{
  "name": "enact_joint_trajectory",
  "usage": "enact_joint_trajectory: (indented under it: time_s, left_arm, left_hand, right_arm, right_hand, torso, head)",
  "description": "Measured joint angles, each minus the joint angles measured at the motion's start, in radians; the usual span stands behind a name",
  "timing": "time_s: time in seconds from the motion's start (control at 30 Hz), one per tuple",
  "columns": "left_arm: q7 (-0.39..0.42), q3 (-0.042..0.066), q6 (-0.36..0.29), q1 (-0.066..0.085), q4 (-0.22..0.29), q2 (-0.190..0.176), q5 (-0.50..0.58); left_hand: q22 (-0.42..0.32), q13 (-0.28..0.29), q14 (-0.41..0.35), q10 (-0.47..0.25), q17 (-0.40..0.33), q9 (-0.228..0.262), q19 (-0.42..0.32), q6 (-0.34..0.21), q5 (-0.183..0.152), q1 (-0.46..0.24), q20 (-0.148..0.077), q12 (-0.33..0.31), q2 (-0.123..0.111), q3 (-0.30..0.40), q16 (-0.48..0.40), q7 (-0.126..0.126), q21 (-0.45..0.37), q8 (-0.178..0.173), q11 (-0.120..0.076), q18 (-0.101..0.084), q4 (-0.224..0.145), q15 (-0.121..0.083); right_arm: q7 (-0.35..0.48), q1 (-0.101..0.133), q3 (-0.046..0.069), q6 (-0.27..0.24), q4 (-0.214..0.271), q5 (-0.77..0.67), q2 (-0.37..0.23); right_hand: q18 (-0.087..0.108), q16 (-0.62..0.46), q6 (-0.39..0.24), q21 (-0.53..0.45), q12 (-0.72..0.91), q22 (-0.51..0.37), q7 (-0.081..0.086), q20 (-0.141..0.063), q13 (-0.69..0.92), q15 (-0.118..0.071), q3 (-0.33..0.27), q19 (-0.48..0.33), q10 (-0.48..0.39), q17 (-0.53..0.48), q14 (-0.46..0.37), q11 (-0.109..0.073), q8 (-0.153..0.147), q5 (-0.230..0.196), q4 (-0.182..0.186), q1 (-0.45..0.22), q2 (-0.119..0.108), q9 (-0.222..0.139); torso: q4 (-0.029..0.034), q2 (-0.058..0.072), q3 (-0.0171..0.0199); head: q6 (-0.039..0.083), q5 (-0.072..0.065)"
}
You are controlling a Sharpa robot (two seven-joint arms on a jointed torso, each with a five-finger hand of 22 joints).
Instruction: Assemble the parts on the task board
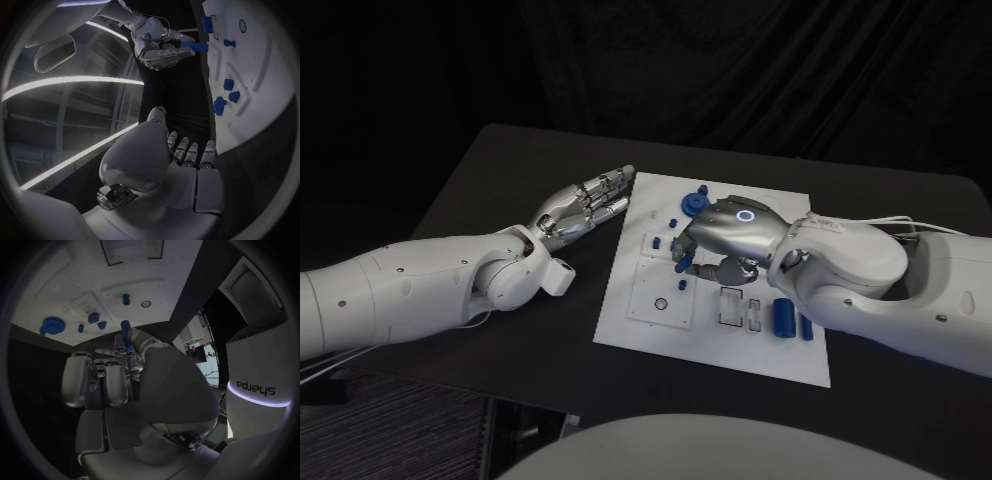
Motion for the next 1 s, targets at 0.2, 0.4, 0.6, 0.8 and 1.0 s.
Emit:
enact_joint_trajectory:
  time_s: [0.2, 0.4, 0.6, 0.8, 1.0]
  left_arm:
    - [0.0, 0.0, 0.0, -0.001, 0.001, 0.0, 0.0]
    - [0.0, 0.0, 0.0, -0.001, 0.001, 0.0, 0.0]
    - [0.0, 0.0, 0.001, -0.001, 0.0, 0.006, 0.0]
    - [0.0, 0.0, 0.001, -0.001, -0.003, 0.006, 0.0]
    - [0.0, 0.0, 0.001, -0.001, -0.005, 0.007, 0.0]
  left_hand:
    - [0.0, 0.0, 0.0, 0.0, 0.0, 0.0, 0.0, 0.0, 0.0, 0.0, 0.0, 0.0, 0.0, 0.0, 0.0, 0.0, 0.0, 0.0, 0.0, 0.0, 0.0, 0.0]
    - [0.0, 0.0, 0.0, 0.0, -0.001, 0.0, -0.001, 0.0, 0.0, 0.0, 0.001, 0.0, 0.0, 0.0, 0.0, 0.0, 0.0, 0.0, 0.0, 0.0, 0.0, 0.0]
    - [0.0, 0.0, 0.0, 0.0, -0.001, 0.0, 0.0, 0.0, 0.0, 0.0, 0.007, 0.0, 0.0, 0.0, 0.0, 0.0, 0.0, 0.0, 0.0, 0.0, 0.0, 0.0]
    - [0.0, 0.0, 0.0, 0.0, -0.001, 0.0, 0.0, 0.0, 0.0, 0.0, 0.007, 0.0, 0.0, 0.0, 0.0, 0.0, 0.0, 0.0, 0.0, 0.0, 0.0, 0.0]
    - [0.0, 0.0, 0.0, 0.0, -0.001, 0.0, 0.0, 0.0, 0.0, 0.0, 0.007, 0.0, 0.0, 0.0, 0.0, 0.0, 0.0, 0.0, 0.0, 0.0, 0.0, 0.0]
  right_arm:
    - [0.01, -0.018, 0.0, 0.034, -0.03, -0.055, 0.056]
    - [0.023, -0.024, 0.0, 0.06, -0.038, -0.097, 0.084]
    - [0.032, -0.029, 0.0, 0.083, -0.04, -0.119, 0.095]
    - [0.039, -0.044, 0.0, 0.095, -0.041, -0.13, 0.097]
    - [0.046, -0.061, 0.0, 0.099, -0.044, -0.136, 0.102]
  right_hand:
    - [0.0, 0.0, 0.002, 0.0, -0.004, 0.0, -0.001, -0.002, 0.0, 0.0, 0.003, -0.002, 0.009, -0.001, 0.0, -0.002, 0.003, 0.0, -0.003, -0.005, -0.005, 0.0]
    - [0.0, 0.0, 0.002, 0.0, -0.004, 0.0, -0.002, -0.004, 0.0, 0.0, 0.003, -0.004, 0.014, -0.001, 0.0, -0.007, 0.005, 0.0, -0.008, -0.008, -0.008, 0.0]
    - [0.0, 0.0, 0.006, 0.0, -0.006, 0.0, -0.002, -0.007, 0.002, -0.006, 0.0, 0.0, 0.029, -0.002, 0.001, -0.007, 0.005, 0.0, -0.011, -0.009, -0.009, 0.0]
    - [0.0, 0.0, 0.009, 0.0, -0.006, 0.0, -0.002, -0.007, 0.003, -0.006, 0.003, 0.0, 0.031, -0.002, 0.001, -0.009, 0.005, -0.001, -0.014, -0.009, -0.009, 0.0]
    - [0.0, 0.0, 0.009, 0.0, -0.006, 0.0, -0.002, -0.007, 0.004, -0.006, 0.0, 0.0, 0.039, -0.002, 0.001, -0.01, 0.005, -0.004, -0.017, -0.011, -0.012, 0.0]
  torso:
    - [0.0006, 0.002, -0.0003]
    - [-0.0015, 0.001, -0.0004]
    - [-0.0028, 0.001, -0.0003]
    - [-0.0035, 0.0, 0.0004]
    - [-0.0033, -0.001, 0.001]
  head:
    - [0.0, 0.012]
    - [0.0, 0.019]
    - [0.0, 0.019]
    - [0.0, 0.018]
    - [0.0, 0.018]
